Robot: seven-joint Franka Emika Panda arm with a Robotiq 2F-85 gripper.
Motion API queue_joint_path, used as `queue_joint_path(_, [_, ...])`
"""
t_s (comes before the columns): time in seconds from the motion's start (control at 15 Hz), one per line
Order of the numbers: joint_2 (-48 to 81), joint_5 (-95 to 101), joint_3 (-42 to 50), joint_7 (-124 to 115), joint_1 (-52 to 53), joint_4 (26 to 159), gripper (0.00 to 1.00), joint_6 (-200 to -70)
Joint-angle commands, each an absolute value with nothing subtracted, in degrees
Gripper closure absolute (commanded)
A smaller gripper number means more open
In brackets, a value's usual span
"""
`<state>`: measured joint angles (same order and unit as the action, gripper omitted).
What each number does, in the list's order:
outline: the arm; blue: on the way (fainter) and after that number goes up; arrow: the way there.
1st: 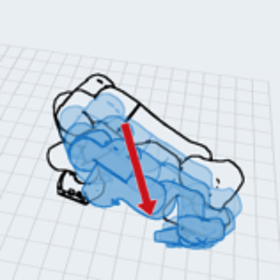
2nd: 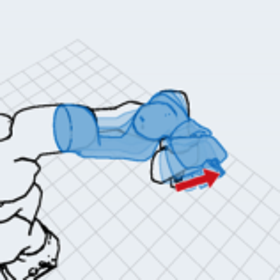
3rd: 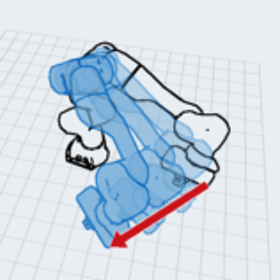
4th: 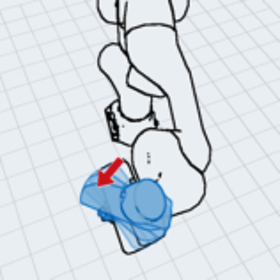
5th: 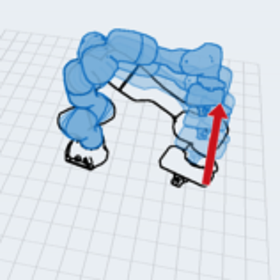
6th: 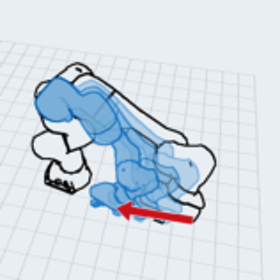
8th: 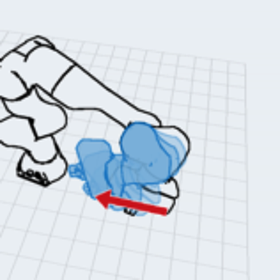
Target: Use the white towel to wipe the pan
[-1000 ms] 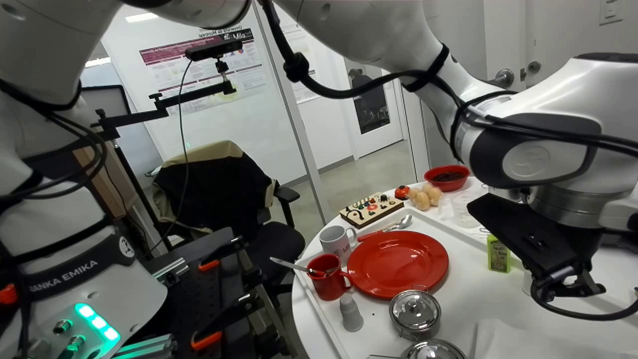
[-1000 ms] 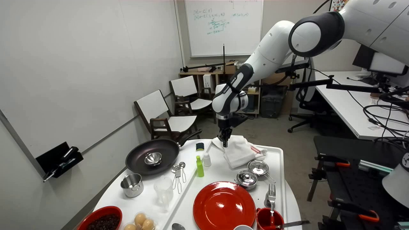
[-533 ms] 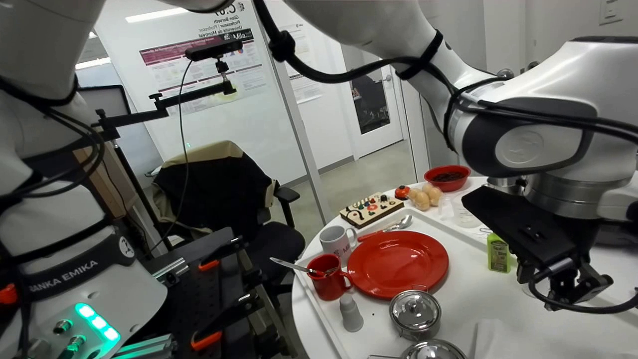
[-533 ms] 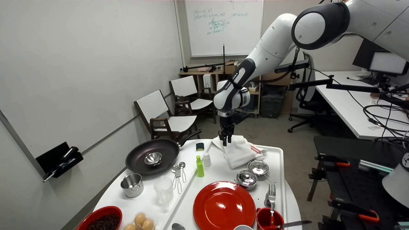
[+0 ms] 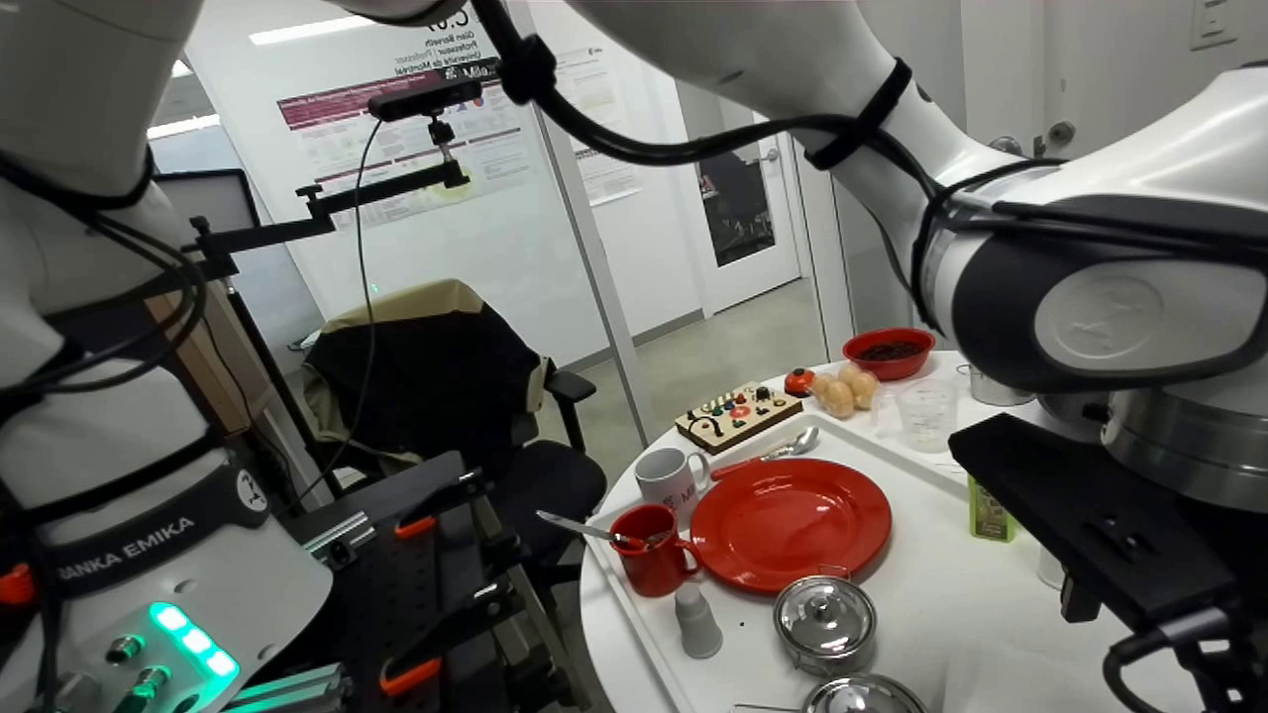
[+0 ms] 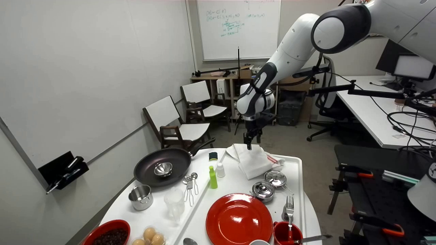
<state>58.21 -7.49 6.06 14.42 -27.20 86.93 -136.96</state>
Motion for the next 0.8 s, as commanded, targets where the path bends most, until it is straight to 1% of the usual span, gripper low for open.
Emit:
queue_joint_path(0.0, [58.63,-7.03,7.18,12.41,-26.79,87.15,0.00,-135.41])
queue_joint_path(0.47, [61.63,-8.06,7.27,10.30,-27.92,83.95,0.00,-133.43])
queue_joint_path(0.73, [63.11,-10.01,6.58,8.37,-29.73,80.96,0.00,-127.48])
